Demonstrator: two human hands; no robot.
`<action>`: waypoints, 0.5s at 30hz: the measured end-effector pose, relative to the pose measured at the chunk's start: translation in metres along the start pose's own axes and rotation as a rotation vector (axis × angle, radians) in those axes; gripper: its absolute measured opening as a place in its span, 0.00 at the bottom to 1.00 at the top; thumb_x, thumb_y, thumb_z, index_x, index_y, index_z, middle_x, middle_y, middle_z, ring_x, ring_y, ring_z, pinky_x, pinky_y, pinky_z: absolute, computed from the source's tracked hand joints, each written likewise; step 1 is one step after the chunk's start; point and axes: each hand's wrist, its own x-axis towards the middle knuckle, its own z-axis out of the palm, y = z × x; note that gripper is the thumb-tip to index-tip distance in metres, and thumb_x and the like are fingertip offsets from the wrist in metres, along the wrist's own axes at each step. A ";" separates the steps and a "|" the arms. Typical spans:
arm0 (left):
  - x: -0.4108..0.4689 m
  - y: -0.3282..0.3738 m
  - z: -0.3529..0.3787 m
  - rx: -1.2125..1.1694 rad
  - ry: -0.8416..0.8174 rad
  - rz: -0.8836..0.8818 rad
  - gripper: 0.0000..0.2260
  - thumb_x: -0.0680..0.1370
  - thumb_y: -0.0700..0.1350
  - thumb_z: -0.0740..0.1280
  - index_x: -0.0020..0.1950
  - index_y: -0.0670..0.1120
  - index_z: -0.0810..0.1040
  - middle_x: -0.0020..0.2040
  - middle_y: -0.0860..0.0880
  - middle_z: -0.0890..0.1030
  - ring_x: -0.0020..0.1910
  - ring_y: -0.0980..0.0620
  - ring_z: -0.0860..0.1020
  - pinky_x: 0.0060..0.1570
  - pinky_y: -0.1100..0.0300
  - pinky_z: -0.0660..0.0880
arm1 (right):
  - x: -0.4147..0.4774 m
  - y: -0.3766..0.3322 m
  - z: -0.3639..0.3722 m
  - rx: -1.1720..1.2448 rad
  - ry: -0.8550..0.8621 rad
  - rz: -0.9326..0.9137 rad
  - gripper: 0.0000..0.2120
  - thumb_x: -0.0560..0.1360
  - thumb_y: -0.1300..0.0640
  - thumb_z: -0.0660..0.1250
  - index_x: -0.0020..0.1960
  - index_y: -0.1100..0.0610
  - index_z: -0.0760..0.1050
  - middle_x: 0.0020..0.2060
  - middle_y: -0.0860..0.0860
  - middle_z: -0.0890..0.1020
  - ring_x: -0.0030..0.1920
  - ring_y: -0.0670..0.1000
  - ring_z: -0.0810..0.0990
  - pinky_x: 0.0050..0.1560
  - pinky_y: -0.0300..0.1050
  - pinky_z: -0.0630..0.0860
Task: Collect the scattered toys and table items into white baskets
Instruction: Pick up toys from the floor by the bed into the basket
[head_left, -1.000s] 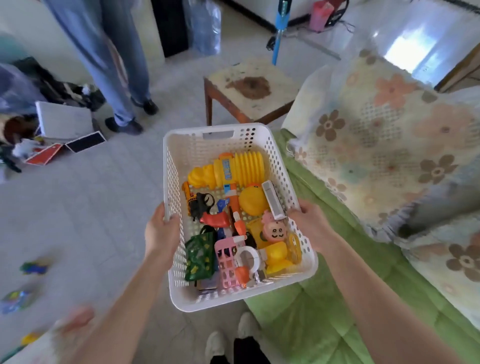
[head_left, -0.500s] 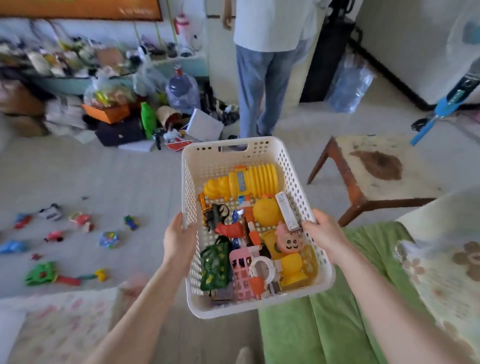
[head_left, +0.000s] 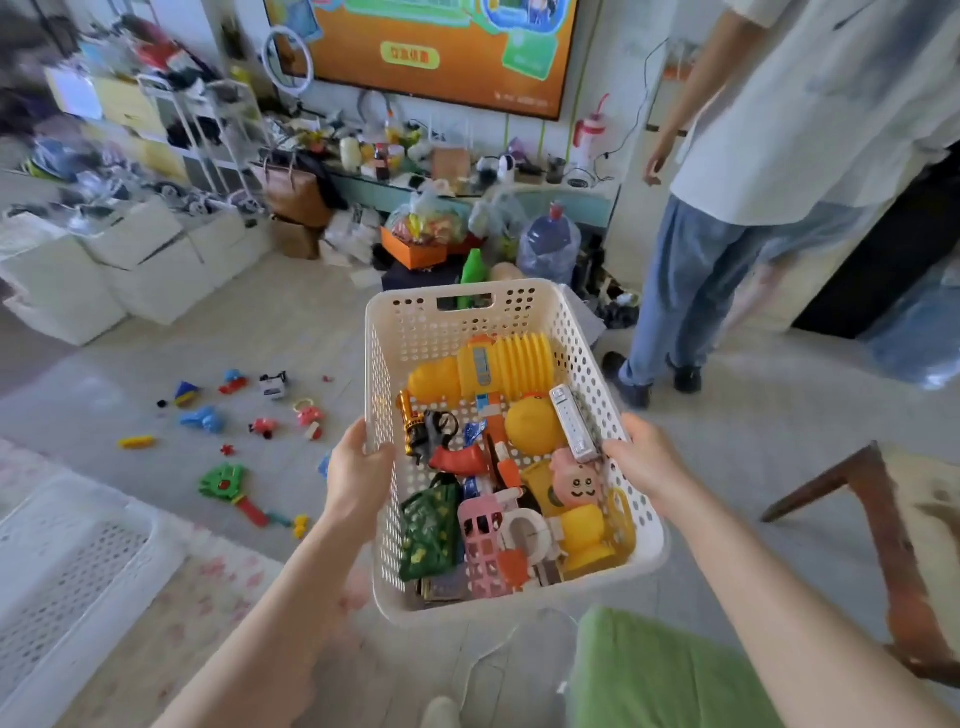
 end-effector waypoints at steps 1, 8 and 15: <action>0.012 0.002 -0.005 -0.008 0.015 0.000 0.19 0.77 0.34 0.60 0.68 0.43 0.68 0.38 0.60 0.73 0.31 0.59 0.69 0.32 0.66 0.67 | 0.012 -0.010 0.007 -0.013 -0.014 -0.011 0.15 0.77 0.66 0.58 0.63 0.60 0.71 0.57 0.58 0.78 0.51 0.54 0.77 0.37 0.40 0.73; 0.077 0.019 -0.033 -0.028 0.066 0.004 0.18 0.77 0.35 0.59 0.67 0.42 0.69 0.58 0.46 0.78 0.34 0.58 0.73 0.27 0.70 0.72 | 0.071 -0.063 0.044 -0.079 -0.043 -0.082 0.16 0.78 0.65 0.57 0.65 0.60 0.71 0.58 0.57 0.78 0.45 0.51 0.76 0.21 0.30 0.66; 0.134 0.028 -0.033 -0.069 0.165 -0.041 0.21 0.77 0.35 0.59 0.70 0.44 0.67 0.61 0.45 0.77 0.34 0.56 0.74 0.31 0.66 0.73 | 0.146 -0.103 0.070 -0.122 -0.108 -0.155 0.15 0.78 0.65 0.57 0.63 0.61 0.71 0.57 0.58 0.78 0.40 0.48 0.74 0.23 0.31 0.66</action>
